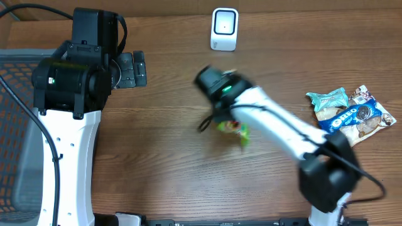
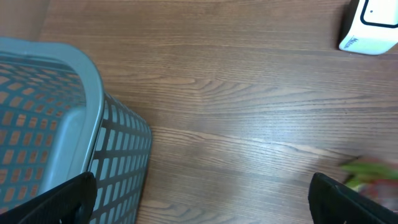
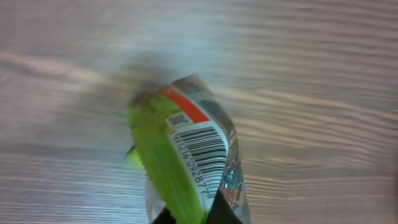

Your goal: Scan the item barcode

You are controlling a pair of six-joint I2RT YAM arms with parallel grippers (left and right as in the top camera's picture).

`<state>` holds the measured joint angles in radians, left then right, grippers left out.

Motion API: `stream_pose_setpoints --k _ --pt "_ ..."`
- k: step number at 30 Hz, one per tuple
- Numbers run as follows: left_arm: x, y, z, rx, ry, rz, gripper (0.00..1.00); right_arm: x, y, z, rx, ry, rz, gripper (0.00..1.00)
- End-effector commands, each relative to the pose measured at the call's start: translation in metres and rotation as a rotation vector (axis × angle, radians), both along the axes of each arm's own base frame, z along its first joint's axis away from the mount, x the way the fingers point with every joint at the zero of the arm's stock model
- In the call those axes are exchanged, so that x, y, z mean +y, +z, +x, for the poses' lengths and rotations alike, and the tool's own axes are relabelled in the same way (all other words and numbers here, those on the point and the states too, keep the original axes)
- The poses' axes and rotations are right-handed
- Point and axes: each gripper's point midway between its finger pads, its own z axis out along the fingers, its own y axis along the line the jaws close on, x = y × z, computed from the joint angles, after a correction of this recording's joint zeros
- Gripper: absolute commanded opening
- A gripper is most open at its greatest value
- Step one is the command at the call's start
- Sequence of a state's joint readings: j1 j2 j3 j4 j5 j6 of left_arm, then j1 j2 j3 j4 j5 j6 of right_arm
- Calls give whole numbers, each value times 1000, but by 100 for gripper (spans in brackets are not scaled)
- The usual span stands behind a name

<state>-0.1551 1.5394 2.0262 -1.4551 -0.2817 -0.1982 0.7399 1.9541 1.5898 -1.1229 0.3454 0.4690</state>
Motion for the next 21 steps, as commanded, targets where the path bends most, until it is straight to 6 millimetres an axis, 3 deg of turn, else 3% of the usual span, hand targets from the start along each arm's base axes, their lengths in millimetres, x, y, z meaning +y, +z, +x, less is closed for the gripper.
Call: stream_pose_setpoints --k 1,4,6,10,12,16,18,21 --pt "3 3 1 -6 -6 22 100 44 -35 -28 37 70 -29 31" --pt "3 3 1 -6 -6 22 100 71 -39 -47 37 178 -28 33" --pt "3 3 1 -6 -6 22 100 89 -30 -54 11 225 -13 28" --pt "3 3 1 -6 -6 22 100 100 -17 -47 -3 220 43 25" --pt "3 3 1 -6 -6 22 100 99 -14 -41 38 196 95 40" --pt "3 3 1 -6 -6 22 100 103 -14 -44 247 271 295 79" --pt "3 3 1 -6 -6 22 100 103 -13 -47 337 286 391 88" --pt "3 3 2 -4 -6 23 100 96 -16 -50 445 252 509 91"
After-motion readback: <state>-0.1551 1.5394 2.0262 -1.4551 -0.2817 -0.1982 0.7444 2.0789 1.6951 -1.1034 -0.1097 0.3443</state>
